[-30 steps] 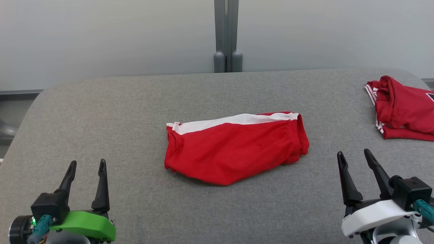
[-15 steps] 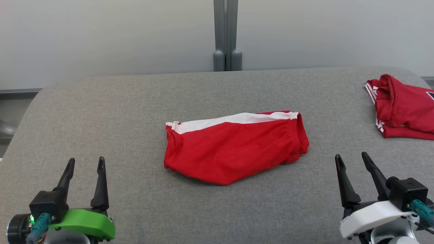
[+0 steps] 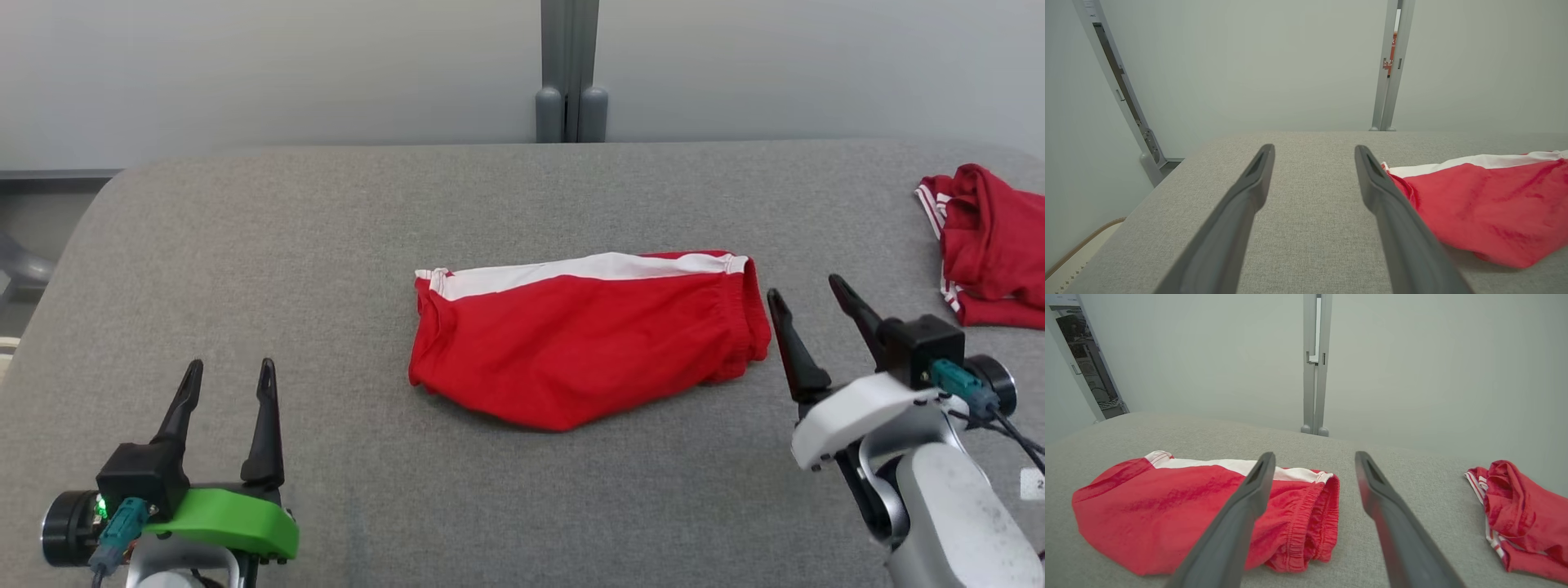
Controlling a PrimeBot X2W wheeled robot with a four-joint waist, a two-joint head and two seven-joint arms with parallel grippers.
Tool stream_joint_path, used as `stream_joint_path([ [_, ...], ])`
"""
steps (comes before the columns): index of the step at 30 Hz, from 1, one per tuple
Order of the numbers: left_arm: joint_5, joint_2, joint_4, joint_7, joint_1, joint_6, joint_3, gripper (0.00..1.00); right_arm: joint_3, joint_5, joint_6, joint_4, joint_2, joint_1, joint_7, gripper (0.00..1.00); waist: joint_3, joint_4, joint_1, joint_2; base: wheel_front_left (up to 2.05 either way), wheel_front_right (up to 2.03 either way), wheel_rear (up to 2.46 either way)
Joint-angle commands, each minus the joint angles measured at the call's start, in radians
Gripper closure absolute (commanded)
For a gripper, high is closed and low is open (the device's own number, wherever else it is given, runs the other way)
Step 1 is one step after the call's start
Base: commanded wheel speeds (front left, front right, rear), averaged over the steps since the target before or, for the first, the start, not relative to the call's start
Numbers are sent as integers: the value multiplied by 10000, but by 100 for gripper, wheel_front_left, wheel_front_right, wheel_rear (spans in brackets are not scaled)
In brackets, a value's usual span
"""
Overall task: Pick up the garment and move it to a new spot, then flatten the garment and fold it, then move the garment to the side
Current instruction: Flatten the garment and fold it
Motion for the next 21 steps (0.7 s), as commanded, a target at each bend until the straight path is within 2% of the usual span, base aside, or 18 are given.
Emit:
stream_joint_path([
  [1,137,-39,56,-70,-276,-38,-58,0,50,-60,-13,383,-80,-454,-140,0,389,286,0,0,0,0,0],
  [9,245,-385,371,-291,-1039,-205,-520,0,78,-113,-13,3299,-423,-2431,-416,0,1325,968,0,0,0,0,0],
  [14,246,-558,698,-485,-1460,-289,-676,0,50,-112,-13,5186,-424,-3294,-740,0,1773,1263,0,0,0,0,0],
  [21,280,-685,1070,-704,-1862,-404,-806,0,-351,122,-13,7210,-237,-3949,-1046,0,2107,1485,0,0,0,0,0],
])
